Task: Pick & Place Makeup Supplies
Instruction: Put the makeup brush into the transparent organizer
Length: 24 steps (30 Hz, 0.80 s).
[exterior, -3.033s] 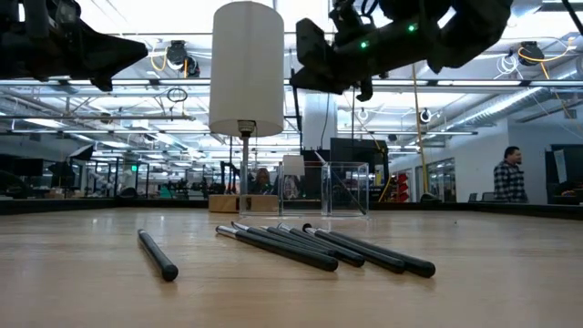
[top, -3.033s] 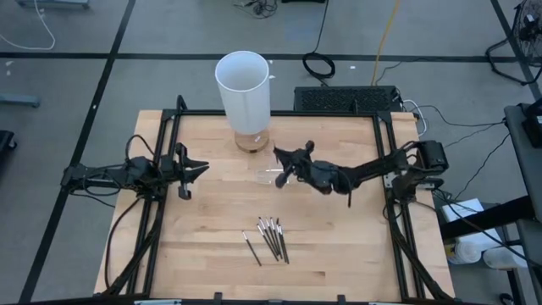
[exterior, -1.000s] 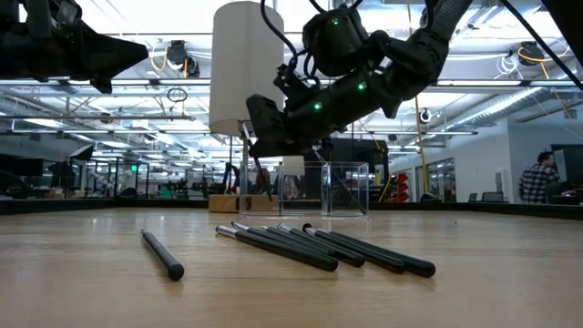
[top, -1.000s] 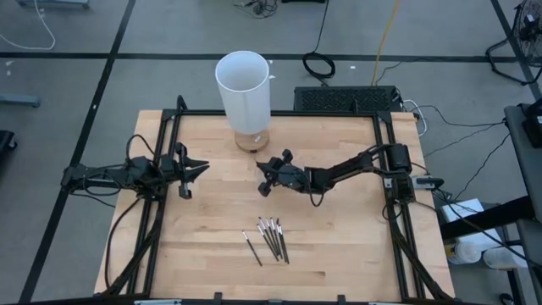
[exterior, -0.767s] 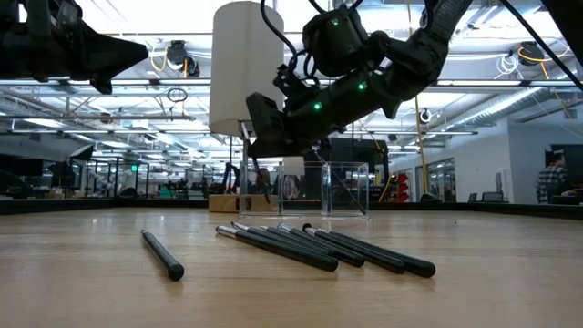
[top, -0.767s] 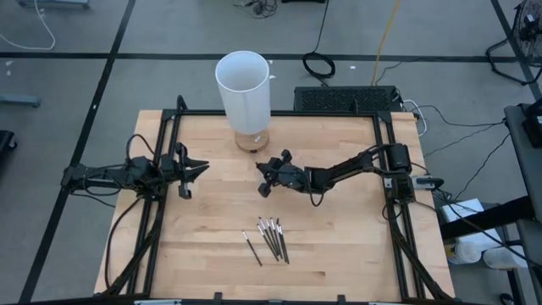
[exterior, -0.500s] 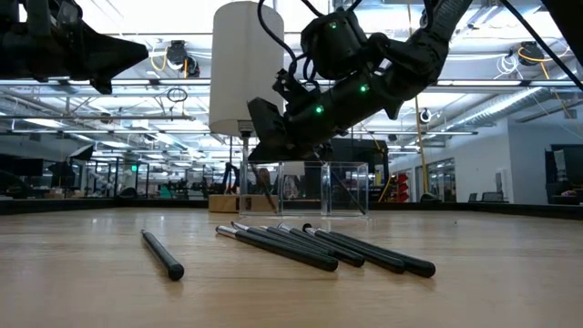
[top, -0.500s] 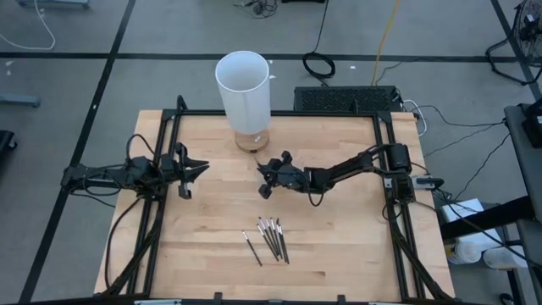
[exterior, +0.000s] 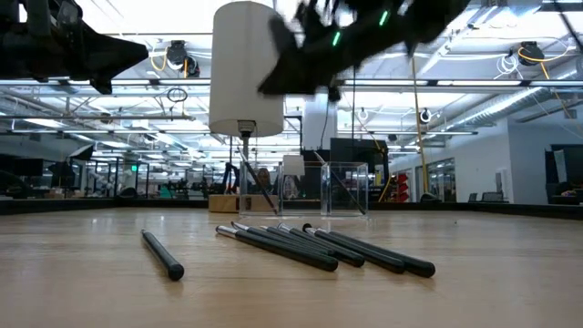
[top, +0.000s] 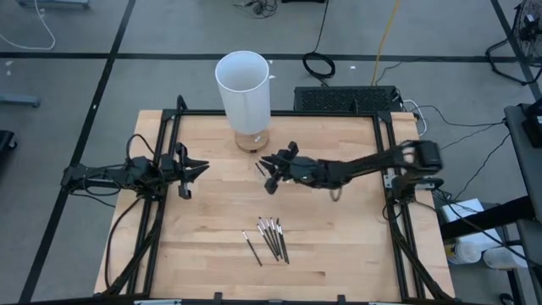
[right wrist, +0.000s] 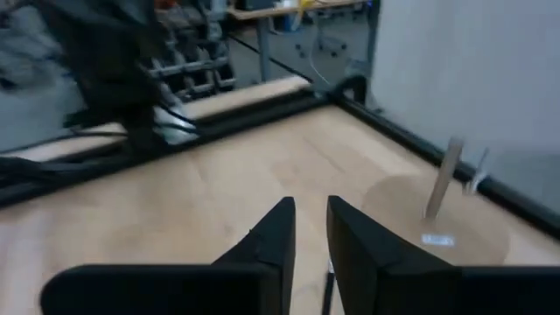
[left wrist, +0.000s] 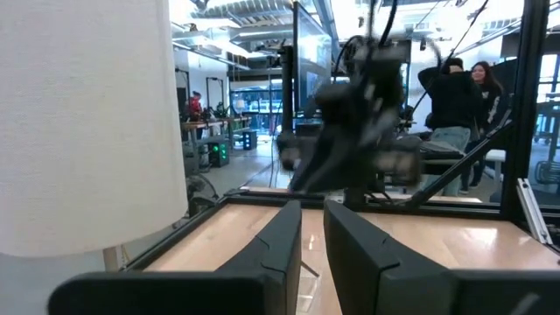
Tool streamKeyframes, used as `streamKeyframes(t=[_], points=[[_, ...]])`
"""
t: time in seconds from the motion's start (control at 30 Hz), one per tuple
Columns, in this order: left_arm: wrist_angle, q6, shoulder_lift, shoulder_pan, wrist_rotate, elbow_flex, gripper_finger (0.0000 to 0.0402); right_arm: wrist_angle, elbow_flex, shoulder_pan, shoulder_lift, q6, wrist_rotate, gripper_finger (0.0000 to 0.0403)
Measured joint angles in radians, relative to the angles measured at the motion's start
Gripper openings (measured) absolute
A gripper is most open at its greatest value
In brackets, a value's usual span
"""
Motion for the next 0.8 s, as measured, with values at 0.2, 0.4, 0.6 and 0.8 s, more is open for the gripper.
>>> streamKeyframes(t=[0.2, 0.4, 0.6, 0.8], points=[[-0.002, 0.0, 0.0, 0.0, 0.0, 0.0, 0.0062, -0.556, 0.144, 0.129, -0.128, 0.174, -0.021, 0.0039], [-0.004, 0.0, 0.0, 0.0, 0.003, 0.0, 0.0062, -0.712, 0.244, 0.332, -0.087, 0.327, -0.046, 0.0004], [-0.01, -0.003, 0.0, 0.0, 0.005, 0.0, 0.0062, -0.694, 0.242, 0.489, 0.058, 0.541, 0.058, 0.0001], [-0.01, -0.024, 0.0, 0.0, 0.005, 0.0, 0.0062, -0.511, 0.242, 0.548, 0.251, 0.625, 0.066, 0.0]])
